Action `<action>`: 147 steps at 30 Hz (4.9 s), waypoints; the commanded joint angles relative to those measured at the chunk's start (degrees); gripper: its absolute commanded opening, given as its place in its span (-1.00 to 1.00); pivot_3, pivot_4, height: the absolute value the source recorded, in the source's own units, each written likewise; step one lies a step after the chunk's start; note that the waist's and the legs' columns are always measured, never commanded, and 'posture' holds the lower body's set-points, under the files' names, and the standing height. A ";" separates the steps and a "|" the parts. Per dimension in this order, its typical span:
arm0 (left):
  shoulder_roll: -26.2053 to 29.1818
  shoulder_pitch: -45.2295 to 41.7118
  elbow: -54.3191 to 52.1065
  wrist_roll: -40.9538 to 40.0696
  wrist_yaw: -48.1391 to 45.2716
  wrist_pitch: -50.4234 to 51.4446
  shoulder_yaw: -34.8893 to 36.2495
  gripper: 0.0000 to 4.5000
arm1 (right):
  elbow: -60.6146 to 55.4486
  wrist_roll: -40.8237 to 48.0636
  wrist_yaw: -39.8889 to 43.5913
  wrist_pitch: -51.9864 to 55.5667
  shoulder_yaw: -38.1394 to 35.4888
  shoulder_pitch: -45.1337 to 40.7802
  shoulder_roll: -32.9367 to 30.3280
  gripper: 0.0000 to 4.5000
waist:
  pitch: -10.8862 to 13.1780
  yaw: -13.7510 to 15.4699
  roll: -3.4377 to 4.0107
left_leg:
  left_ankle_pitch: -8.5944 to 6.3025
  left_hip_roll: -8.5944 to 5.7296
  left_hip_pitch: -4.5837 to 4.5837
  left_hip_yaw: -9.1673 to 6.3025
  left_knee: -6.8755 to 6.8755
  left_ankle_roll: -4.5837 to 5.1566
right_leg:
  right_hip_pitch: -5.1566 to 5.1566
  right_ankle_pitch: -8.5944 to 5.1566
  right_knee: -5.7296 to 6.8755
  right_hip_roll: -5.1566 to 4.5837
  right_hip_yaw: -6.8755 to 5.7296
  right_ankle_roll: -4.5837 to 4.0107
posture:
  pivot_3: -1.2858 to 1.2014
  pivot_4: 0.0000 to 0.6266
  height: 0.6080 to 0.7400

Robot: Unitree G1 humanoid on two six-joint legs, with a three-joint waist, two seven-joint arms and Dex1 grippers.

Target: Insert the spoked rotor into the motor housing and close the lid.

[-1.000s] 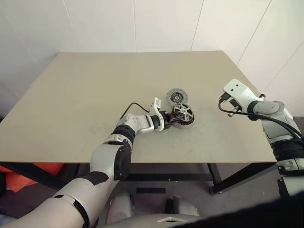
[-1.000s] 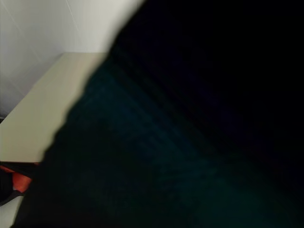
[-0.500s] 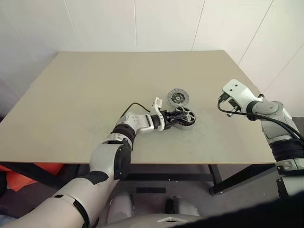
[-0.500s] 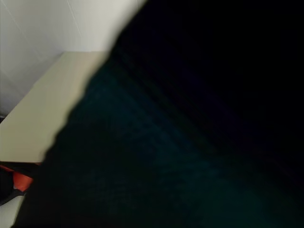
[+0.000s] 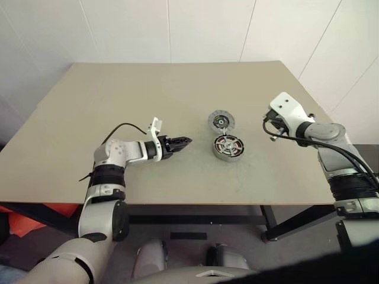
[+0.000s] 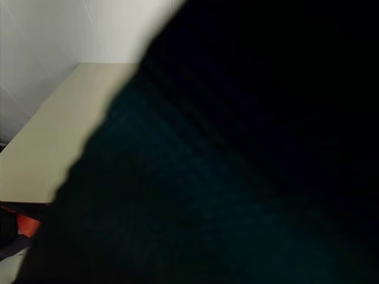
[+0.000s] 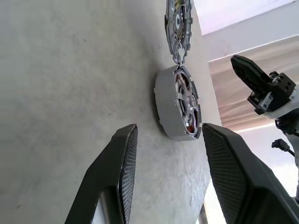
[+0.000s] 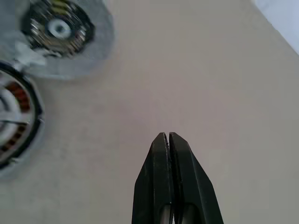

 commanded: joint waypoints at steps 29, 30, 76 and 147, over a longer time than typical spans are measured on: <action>0.42 6.24 -7.99 -2.40 6.26 -9.28 1.77 0.06 | -12.36 2.25 26.26 -11.97 13.54 1.47 -9.75 -0.82 | -0.07 0.15 -0.20 | 0.06 -0.08 0.40 0.00 -0.75 -0.13 | 0.42 -0.02 -0.75 0.08 0.05 0.16 | 0.03 -1.00 1.00; 0.48 5.90 -7.53 -2.86 6.01 -9.43 1.96 0.06 | -11.32 0.93 29.03 -14.62 15.74 0.66 -10.89 -0.74 | -0.08 0.13 -0.23 | 0.03 -0.03 0.41 -0.02 -0.76 -0.12 | 0.43 -0.05 -0.69 0.10 0.02 0.20 | 0.03 -1.00 1.00; -0.09 11.97 -14.20 -8.02 10.47 -9.46 2.69 0.06 | 21.16 -18.76 30.00 -46.53 22.85 -17.41 -7.68 0.13 | -0.06 -1.42 -0.22 | -0.02 0.15 0.04 -0.01 0.37 -0.19 | -0.10 0.03 0.42 0.10 0.00 -0.14 | 0.03 -1.00 1.00; -4.64 23.23 -21.35 -8.91 15.37 -14.34 2.73 0.06 | 9.55 6.02 15.16 62.43 2.21 -30.96 20.82 -1.00 | 0.01 -0.08 -0.11 | 0.07 0.21 -0.07 -0.04 0.30 -0.39 | -0.30 0.01 0.55 0.17 0.08 -0.13 | 0.03 -1.00 1.00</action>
